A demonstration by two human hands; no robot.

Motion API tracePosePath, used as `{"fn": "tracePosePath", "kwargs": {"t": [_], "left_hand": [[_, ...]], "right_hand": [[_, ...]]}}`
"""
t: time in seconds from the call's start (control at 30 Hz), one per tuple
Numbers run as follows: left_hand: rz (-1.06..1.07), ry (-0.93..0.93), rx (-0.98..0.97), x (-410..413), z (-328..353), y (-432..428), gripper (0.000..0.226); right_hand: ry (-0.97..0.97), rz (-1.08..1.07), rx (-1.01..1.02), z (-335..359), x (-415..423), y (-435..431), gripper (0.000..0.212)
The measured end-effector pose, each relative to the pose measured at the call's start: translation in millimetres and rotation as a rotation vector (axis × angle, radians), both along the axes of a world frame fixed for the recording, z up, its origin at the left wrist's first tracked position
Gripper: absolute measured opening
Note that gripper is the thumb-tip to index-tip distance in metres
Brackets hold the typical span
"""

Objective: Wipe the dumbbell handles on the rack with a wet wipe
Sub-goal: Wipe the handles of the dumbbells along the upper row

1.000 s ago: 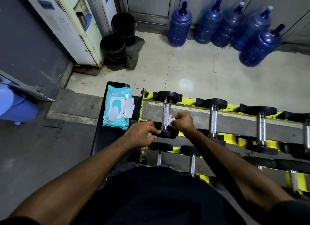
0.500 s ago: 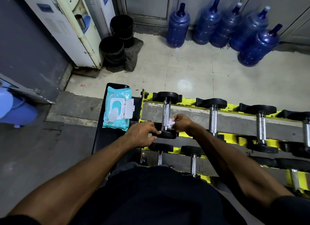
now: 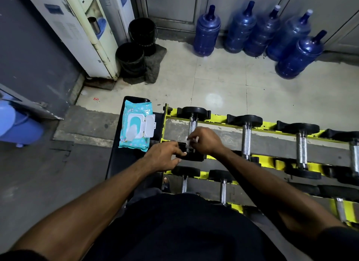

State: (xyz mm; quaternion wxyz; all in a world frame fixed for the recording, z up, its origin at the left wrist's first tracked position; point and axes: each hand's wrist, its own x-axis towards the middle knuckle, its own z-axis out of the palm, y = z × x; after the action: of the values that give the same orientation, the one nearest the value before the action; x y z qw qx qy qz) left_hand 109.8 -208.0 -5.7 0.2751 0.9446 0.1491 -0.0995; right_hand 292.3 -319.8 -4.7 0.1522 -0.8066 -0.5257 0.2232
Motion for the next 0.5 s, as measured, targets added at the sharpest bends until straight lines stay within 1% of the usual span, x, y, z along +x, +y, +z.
{"fn": "tracePosePath", "kwargs": {"t": [0.07,0.13,0.2,0.27,0.33,0.4,0.5], "left_hand": [[-0.007,0.011,0.001,-1.4,0.7,-0.5,0.034],[-0.01,0.011,0.002,-3.1,1.2,-1.5,0.034],[-0.011,0.008,0.004,-4.5,0.8,-2.5,0.034],[-0.008,0.017,0.013,-4.9,0.9,-3.8,0.033],[-0.003,0.022,0.018,-4.5,1.9,-4.4,0.034],[0.0,0.019,0.011,-4.8,3.0,-4.4,0.034],[-0.006,0.028,-0.006,-4.9,3.8,-3.9,0.036]], "right_hand": [[-0.185,0.087,-0.029,7.3,-5.7,13.7,0.013],[-0.301,0.227,-0.138,8.2,-11.4,25.1,0.012],[-0.319,0.383,-0.316,11.4,-15.3,34.4,0.014],[-0.293,0.496,-0.467,16.1,-16.1,41.9,0.021],[-0.265,0.535,-0.532,22.2,-14.3,47.5,0.024],[-0.301,0.529,-0.488,23.4,-12.1,49.4,0.021],[-0.381,0.433,-0.293,13.9,-7.1,41.0,0.011]]}}
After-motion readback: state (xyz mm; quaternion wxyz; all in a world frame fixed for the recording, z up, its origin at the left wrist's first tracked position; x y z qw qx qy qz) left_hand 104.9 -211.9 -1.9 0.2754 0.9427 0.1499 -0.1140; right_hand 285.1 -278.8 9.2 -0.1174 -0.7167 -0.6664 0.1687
